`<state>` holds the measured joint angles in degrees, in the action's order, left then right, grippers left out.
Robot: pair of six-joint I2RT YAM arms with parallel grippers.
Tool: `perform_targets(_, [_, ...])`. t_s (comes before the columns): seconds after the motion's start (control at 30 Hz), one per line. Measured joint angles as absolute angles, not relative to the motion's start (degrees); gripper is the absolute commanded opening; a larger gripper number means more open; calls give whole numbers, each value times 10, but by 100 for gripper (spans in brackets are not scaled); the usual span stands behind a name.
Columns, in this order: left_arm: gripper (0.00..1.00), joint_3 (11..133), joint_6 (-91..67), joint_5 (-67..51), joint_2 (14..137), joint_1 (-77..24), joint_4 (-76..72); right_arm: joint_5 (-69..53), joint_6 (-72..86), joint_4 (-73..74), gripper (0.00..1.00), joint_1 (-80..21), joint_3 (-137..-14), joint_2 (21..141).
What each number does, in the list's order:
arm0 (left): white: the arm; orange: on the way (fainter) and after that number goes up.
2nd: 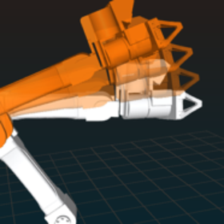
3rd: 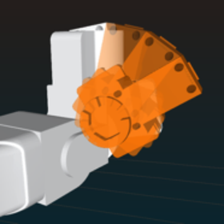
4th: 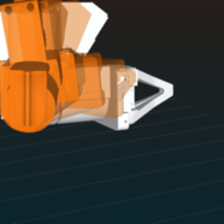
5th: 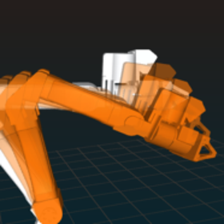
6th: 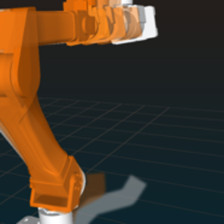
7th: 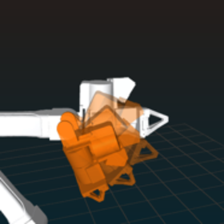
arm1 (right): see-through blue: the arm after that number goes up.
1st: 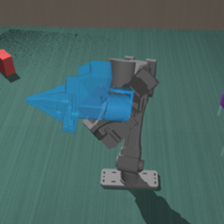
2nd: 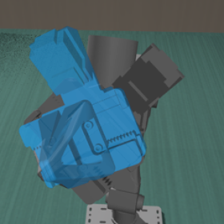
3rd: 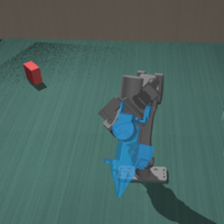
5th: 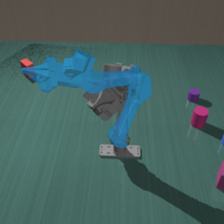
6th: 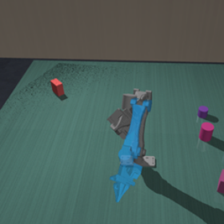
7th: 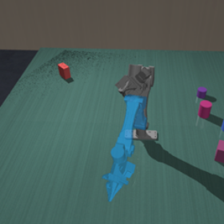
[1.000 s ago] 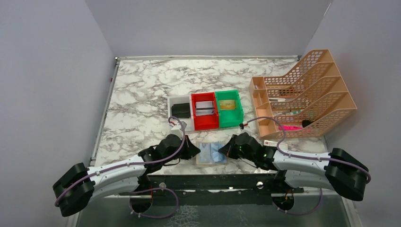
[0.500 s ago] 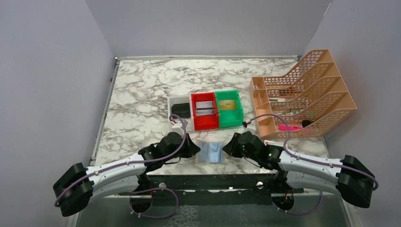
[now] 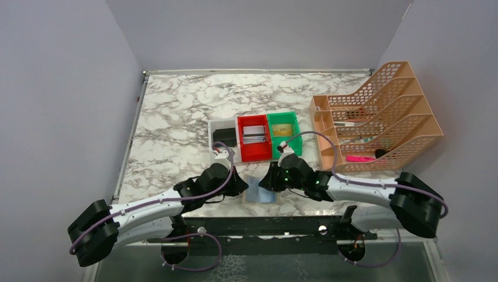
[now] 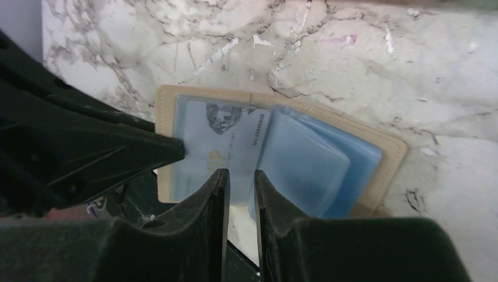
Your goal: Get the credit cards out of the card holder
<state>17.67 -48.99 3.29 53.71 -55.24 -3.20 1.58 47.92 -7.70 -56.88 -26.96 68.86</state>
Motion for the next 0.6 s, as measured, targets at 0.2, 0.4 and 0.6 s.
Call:
perform_targets(0.2, [20, 177, -490, 37, 530, -552, -15, 8, 485, -84, 32, -569, -293, 796])
perform_targets(0.4, [45, 182, -489, 70, 526, -552, 38, 23, 503, -98, 32, -569, -279, 799])
perform_targets(0.6, [49, 213, -484, 100, 521, -552, 96, 27, 514, -99, 32, -569, -279, 799])
